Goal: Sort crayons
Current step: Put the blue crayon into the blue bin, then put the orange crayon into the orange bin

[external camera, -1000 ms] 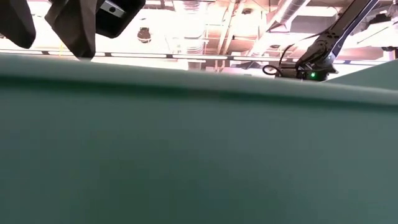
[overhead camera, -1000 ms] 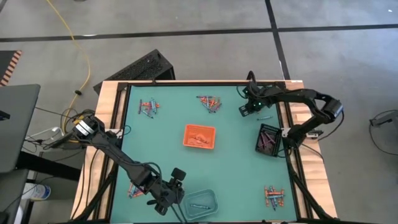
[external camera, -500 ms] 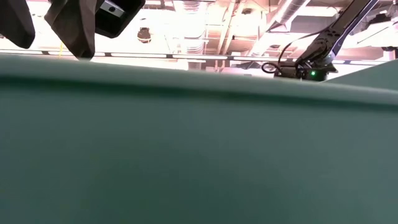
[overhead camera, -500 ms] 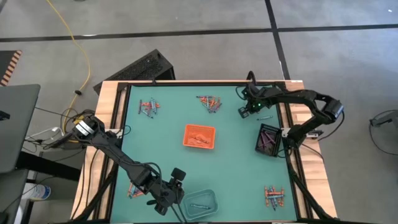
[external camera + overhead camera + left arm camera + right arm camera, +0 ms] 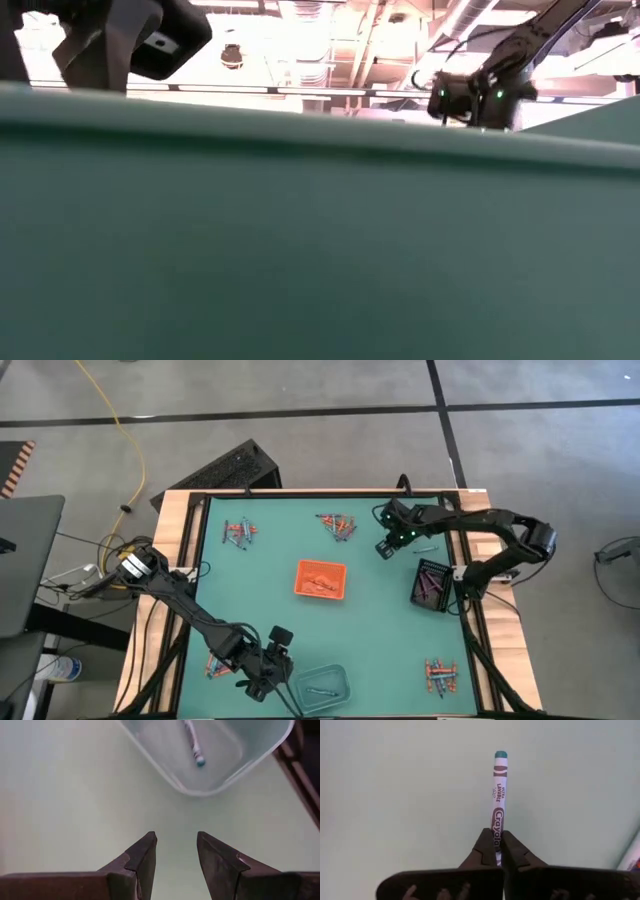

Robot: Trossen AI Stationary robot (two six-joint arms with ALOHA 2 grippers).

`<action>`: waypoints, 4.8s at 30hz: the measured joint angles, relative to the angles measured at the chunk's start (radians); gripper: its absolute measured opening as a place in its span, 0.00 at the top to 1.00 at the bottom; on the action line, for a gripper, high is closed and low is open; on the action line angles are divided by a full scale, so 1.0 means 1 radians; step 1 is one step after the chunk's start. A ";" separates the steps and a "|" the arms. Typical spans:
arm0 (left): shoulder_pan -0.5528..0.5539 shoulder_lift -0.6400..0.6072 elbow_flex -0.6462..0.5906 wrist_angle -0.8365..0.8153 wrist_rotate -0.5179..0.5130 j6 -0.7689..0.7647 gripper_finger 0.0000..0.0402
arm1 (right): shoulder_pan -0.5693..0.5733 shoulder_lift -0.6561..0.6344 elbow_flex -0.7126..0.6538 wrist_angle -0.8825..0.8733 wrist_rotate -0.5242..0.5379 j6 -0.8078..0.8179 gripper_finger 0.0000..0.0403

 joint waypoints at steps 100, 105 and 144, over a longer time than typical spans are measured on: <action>-0.383 -0.067 -0.188 -0.203 0.020 -0.998 0.67 | 1.064 0.592 0.751 0.167 -0.241 -0.052 0.85; -0.382 -0.067 -0.209 -0.208 0.026 -1.026 0.67 | 1.072 0.576 0.752 0.155 -0.241 -0.054 0.85; -0.344 -0.066 -0.215 -0.126 -0.005 -1.077 0.67 | 1.088 0.533 0.755 0.097 -0.227 -0.071 0.85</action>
